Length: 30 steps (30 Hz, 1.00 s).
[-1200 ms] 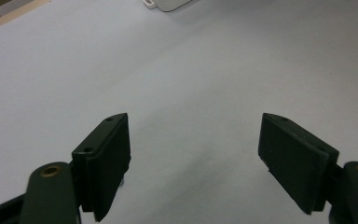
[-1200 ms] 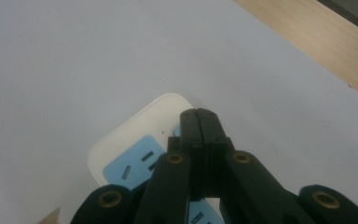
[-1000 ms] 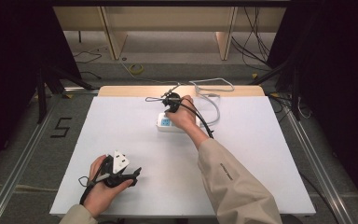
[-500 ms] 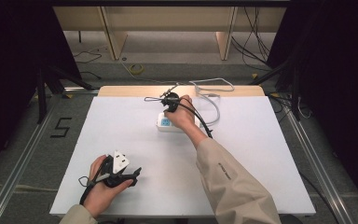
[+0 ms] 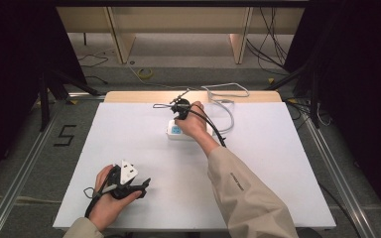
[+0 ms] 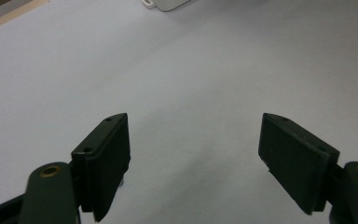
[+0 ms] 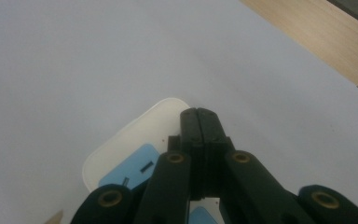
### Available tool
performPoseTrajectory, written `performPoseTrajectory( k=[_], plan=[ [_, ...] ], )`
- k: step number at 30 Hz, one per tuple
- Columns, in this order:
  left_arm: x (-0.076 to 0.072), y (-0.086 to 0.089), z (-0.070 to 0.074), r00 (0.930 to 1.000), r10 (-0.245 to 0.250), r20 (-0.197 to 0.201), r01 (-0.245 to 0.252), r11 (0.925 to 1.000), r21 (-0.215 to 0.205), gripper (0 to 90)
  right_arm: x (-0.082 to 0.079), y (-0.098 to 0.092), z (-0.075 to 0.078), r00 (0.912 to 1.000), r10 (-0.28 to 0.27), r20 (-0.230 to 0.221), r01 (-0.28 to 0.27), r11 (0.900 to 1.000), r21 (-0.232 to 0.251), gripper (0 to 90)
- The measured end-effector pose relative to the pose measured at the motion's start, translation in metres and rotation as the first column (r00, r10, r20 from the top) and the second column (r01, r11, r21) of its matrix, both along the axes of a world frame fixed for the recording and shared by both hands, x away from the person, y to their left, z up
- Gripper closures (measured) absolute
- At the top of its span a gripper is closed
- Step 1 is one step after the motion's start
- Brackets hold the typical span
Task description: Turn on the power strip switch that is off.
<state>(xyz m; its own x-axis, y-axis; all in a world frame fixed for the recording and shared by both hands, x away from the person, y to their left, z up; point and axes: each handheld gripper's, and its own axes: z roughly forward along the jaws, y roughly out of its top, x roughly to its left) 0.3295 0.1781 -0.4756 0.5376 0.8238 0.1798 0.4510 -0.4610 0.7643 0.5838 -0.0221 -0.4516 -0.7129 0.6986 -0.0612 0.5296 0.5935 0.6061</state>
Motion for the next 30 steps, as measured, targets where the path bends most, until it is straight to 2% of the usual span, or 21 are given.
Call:
performPoseTrajectory(
  k=[21,30],
  plan=[
    [-0.0002,-0.0004,-0.0004,1.0,0.0,-0.003,0.0,1.0,0.001,24.6,-0.002,0.0017,-0.0009,1.0,-0.008,0.004,0.008,1.0,-0.013,90.0],
    [-0.0003,-0.0005,-0.0006,1.0,0.003,-0.001,-0.003,1.0,-0.004,24.6,-0.0022,0.0005,-0.0015,0.9999,-0.016,0.005,0.016,1.0,0.001,90.0]
  ],
)
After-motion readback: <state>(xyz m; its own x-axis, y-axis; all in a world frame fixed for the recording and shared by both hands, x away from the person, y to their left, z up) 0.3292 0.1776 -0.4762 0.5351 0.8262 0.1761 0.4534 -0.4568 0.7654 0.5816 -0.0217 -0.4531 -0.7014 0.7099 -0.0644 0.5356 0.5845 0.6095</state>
